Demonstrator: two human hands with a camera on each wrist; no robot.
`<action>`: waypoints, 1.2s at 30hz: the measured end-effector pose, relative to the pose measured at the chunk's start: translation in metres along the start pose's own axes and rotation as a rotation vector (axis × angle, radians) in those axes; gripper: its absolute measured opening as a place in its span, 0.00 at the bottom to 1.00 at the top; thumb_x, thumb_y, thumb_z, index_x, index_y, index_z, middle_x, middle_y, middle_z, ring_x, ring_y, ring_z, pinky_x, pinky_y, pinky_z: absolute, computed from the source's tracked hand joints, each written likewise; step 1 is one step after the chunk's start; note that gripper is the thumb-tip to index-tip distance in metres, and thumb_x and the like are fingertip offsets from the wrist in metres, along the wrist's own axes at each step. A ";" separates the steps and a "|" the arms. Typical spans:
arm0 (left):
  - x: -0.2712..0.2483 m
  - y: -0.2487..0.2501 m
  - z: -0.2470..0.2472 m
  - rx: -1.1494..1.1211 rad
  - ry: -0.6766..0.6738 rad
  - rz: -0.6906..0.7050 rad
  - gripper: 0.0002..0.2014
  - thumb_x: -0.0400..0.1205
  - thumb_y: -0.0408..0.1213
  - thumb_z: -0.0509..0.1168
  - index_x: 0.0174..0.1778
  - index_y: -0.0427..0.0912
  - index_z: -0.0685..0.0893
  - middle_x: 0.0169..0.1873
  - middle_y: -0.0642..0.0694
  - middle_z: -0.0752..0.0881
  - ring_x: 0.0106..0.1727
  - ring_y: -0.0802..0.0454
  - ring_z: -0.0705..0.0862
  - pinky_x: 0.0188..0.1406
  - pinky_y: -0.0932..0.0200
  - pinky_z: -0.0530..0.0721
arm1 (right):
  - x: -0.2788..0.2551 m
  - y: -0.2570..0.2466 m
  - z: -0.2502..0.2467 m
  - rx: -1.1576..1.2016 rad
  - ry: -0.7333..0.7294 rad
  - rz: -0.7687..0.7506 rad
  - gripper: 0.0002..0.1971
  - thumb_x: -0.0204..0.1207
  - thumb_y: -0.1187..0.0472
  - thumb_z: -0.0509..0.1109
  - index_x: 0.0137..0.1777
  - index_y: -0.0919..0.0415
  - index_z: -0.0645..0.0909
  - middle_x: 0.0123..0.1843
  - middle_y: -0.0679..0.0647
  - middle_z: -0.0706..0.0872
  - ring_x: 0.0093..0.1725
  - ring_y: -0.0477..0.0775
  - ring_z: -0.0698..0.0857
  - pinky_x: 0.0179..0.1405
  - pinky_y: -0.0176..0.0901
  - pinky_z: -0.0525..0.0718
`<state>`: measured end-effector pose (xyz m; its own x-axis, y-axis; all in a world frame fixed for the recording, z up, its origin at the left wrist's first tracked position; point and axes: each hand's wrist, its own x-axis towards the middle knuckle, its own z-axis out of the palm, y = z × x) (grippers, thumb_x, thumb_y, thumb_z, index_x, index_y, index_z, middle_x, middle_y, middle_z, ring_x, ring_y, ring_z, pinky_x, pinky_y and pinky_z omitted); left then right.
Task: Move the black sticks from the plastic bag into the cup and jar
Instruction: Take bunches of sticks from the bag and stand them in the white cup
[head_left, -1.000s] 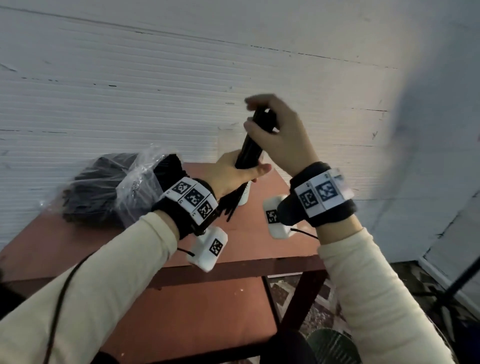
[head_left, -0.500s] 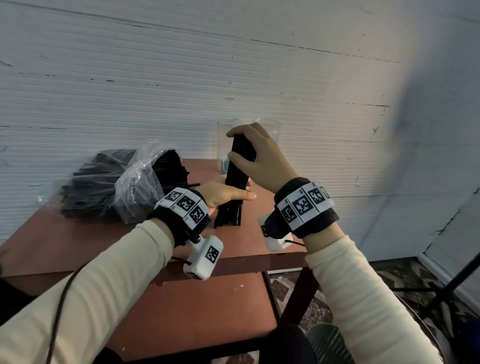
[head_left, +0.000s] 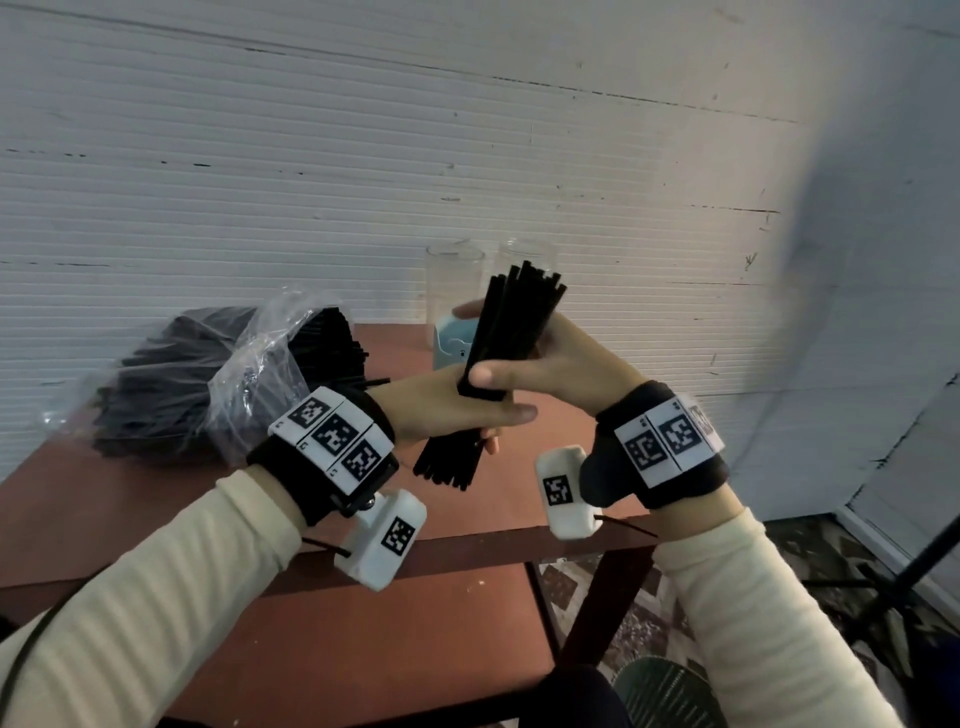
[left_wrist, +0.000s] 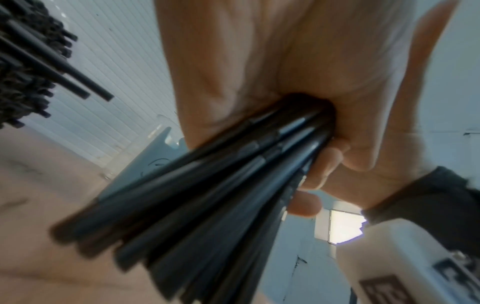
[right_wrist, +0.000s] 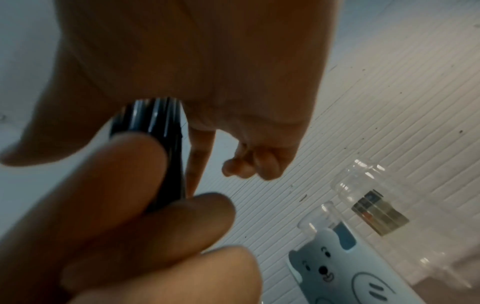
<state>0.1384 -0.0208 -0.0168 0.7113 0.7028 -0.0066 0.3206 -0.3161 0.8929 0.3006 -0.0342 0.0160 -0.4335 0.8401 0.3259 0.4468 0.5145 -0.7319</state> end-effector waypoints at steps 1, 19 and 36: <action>0.000 0.001 0.003 -0.017 -0.007 0.009 0.15 0.81 0.44 0.69 0.30 0.41 0.79 0.30 0.45 0.80 0.39 0.47 0.85 0.55 0.47 0.85 | -0.002 -0.001 0.003 0.030 -0.025 -0.013 0.25 0.67 0.47 0.80 0.63 0.53 0.82 0.53 0.49 0.85 0.55 0.42 0.84 0.56 0.38 0.82; 0.080 -0.031 -0.025 0.112 0.721 -0.303 0.62 0.61 0.48 0.84 0.83 0.41 0.49 0.77 0.41 0.65 0.76 0.43 0.67 0.74 0.44 0.72 | 0.037 0.008 -0.073 0.283 0.830 -0.036 0.07 0.74 0.61 0.73 0.36 0.56 0.80 0.30 0.50 0.80 0.30 0.52 0.77 0.24 0.40 0.73; 0.090 -0.049 -0.029 0.031 0.445 -0.209 0.40 0.50 0.58 0.85 0.60 0.55 0.85 0.52 0.55 0.90 0.57 0.54 0.87 0.60 0.48 0.85 | 0.080 0.042 -0.046 -0.198 0.305 0.203 0.12 0.71 0.58 0.73 0.34 0.63 0.74 0.29 0.53 0.75 0.28 0.48 0.75 0.27 0.39 0.74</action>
<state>0.1691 0.0766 -0.0483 0.2959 0.9551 0.0152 0.4513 -0.1538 0.8790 0.3208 0.0622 0.0389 -0.0827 0.9251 0.3705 0.6542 0.3309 -0.6801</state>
